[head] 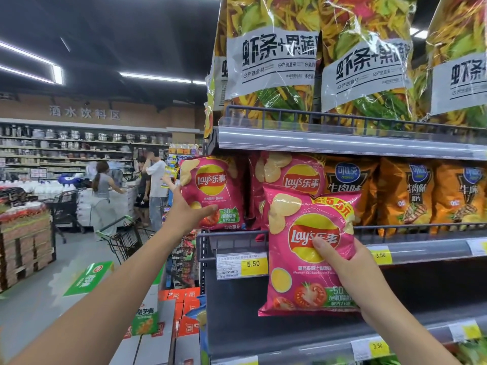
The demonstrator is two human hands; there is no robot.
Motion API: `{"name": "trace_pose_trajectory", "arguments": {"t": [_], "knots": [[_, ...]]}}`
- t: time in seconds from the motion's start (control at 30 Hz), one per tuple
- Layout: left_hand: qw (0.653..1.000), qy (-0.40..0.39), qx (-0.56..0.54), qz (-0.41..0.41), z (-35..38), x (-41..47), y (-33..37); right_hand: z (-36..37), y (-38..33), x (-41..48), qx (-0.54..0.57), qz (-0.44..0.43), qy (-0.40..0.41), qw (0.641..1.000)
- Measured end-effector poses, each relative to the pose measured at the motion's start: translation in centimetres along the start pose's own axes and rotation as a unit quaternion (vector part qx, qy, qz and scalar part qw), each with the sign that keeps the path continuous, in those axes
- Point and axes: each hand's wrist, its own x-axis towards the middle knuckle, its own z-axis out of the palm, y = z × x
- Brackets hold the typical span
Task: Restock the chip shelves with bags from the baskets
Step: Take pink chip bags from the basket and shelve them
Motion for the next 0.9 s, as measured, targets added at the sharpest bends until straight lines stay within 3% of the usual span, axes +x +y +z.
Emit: {"name": "trace_pose_trajectory", "arguments": {"t": [0.2,0.43,0.63,0.9], "knots": [[0.998,0.007,0.032,0.044,1.4,1.0,0.3,-0.1,-0.1,0.2,0.002,0.005,-0.007,1.000],[0.993,0.033,-0.028,0.110,2.0,-0.5,-1.7,-0.3,0.1,0.5,0.006,0.013,-0.012,1.000],[0.991,-0.037,0.042,0.126,1.1,-0.4,-2.6,-0.6,0.3,0.5,-0.002,0.017,-0.012,1.000],[0.978,0.027,0.092,0.186,2.4,0.8,-1.6,-0.4,0.3,0.7,-0.005,0.025,-0.005,1.000]]}}
